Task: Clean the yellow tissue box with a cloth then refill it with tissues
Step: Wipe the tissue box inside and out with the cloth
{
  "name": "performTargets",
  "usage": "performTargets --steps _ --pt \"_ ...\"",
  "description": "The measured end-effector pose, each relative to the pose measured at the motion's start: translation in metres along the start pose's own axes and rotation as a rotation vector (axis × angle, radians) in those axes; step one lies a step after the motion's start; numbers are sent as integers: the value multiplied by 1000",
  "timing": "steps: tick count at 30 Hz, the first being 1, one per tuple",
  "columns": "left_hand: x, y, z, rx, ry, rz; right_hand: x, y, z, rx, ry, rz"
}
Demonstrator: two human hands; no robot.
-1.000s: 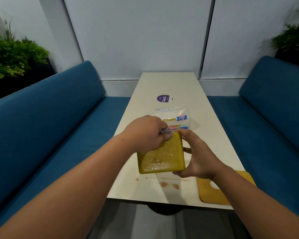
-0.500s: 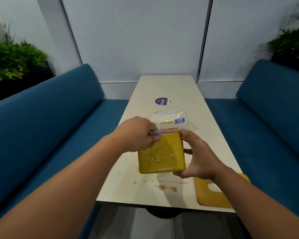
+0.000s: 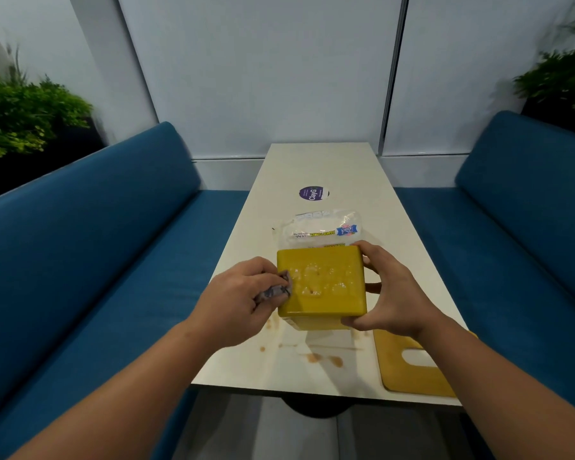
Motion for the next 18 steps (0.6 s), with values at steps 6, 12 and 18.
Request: performTargets --steps 6,12,18 --pt "7 10 14 -55 51 41 4 -5 -3 31 -10 18" --pt "-10 -10 -8 111 -90 22 -2 -4 -7 18 -36 21" --pt "19 -24 -4 114 431 -252 -11 -7 -10 46 -97 64"
Point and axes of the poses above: each hand's wrist, its own z-axis towards the middle knuckle, its own y-axis out of the back of the hand, x = y × z, the point moved 7 cm from there along z, towards the middle knuckle, and after that the axes turned 4 degrees about -x, right-handed, at the moved point
